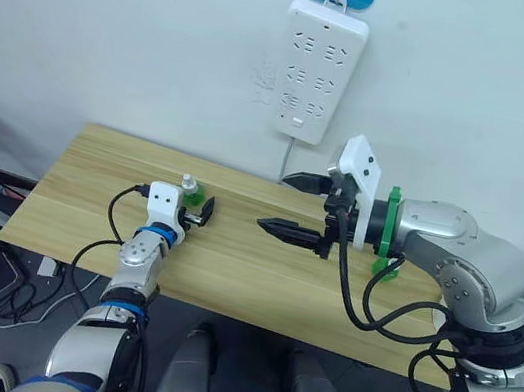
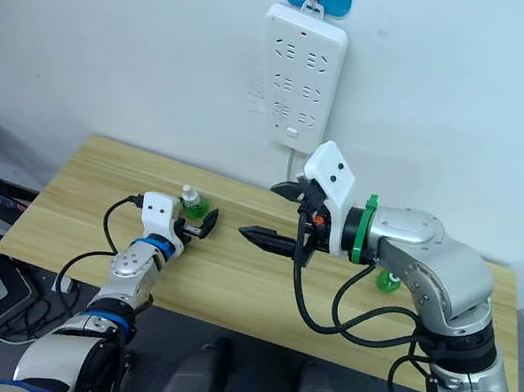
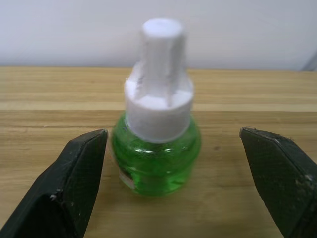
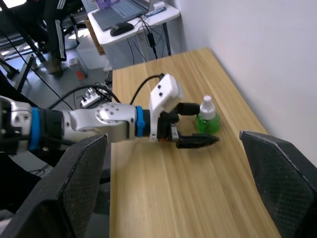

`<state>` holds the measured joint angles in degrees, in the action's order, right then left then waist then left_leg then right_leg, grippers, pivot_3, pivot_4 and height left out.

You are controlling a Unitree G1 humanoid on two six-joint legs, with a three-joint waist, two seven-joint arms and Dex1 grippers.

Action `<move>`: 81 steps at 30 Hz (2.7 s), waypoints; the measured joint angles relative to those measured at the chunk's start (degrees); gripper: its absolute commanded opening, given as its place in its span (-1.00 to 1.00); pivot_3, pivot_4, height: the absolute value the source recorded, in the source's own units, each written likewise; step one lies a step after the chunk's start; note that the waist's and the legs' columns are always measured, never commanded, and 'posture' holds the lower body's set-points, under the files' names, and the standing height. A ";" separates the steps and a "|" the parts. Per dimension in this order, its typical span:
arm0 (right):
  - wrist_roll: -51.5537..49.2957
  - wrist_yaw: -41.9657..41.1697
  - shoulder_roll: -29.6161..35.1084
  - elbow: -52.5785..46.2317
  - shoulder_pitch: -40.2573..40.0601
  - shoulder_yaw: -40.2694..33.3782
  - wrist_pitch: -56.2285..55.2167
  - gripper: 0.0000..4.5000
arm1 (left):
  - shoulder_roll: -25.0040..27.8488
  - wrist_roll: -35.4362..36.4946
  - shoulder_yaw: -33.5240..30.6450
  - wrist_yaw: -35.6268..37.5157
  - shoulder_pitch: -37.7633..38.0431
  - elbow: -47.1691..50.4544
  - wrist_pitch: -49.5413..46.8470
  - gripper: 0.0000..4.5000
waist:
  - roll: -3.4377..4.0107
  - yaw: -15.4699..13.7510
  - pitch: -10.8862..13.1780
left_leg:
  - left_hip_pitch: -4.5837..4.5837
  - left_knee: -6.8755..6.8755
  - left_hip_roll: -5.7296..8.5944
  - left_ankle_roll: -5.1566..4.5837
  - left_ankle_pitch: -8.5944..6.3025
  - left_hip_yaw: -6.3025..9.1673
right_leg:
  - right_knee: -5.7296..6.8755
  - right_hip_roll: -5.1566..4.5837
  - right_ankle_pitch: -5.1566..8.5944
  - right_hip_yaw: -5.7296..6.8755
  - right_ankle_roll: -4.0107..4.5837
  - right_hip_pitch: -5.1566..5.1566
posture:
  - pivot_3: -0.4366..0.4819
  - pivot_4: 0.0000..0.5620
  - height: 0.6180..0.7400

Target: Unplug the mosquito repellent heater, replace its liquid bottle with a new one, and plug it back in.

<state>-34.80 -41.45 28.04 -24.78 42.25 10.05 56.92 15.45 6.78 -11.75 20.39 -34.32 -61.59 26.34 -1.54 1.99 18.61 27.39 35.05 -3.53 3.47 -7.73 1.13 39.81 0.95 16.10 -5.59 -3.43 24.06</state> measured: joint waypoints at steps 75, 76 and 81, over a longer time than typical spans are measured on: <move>0.87 -32.46 -2.99 16.49 1.22 8.20 -20.23 -0.56 | 24.32 18.01 21.51 63.33 7.88 71.16 -43.35 -0.04 | -0.03 -0.35 0.41 | -0.03 -0.18 -0.06 0.21 0.15 0.20 | 0.06 0.05 0.16 0.29 0.27 0.02 | 0.20 0.00 1.00; 2.26 -36.06 -3.00 18.72 2.41 9.82 -22.79 -0.56 | 24.70 17.91 21.90 63.89 8.29 71.48 -43.07 -0.04 | -0.03 -0.40 0.41 | -0.02 -0.18 -0.05 0.21 0.15 0.20 | 0.05 0.04 0.16 0.29 0.26 0.03 | 0.20 0.00 1.00; 5.84 -44.98 -4.01 25.62 5.19 12.55 -29.98 -0.41 | 24.94 17.07 22.76 64.05 9.77 71.83 -40.90 -0.04 | -0.04 -0.78 0.41 | 0.02 -0.18 -0.06 0.21 0.15 0.26 | 0.09 0.04 0.15 0.37 0.27 0.06 | 0.17 0.00 1.00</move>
<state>-28.96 -86.43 24.03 0.84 47.44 22.60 26.94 40.39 23.85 11.02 84.44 -24.55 10.24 -14.56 -1.57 1.21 19.01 27.41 34.87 -3.59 3.68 -7.59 1.38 39.90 0.99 16.25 -5.22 -3.16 24.12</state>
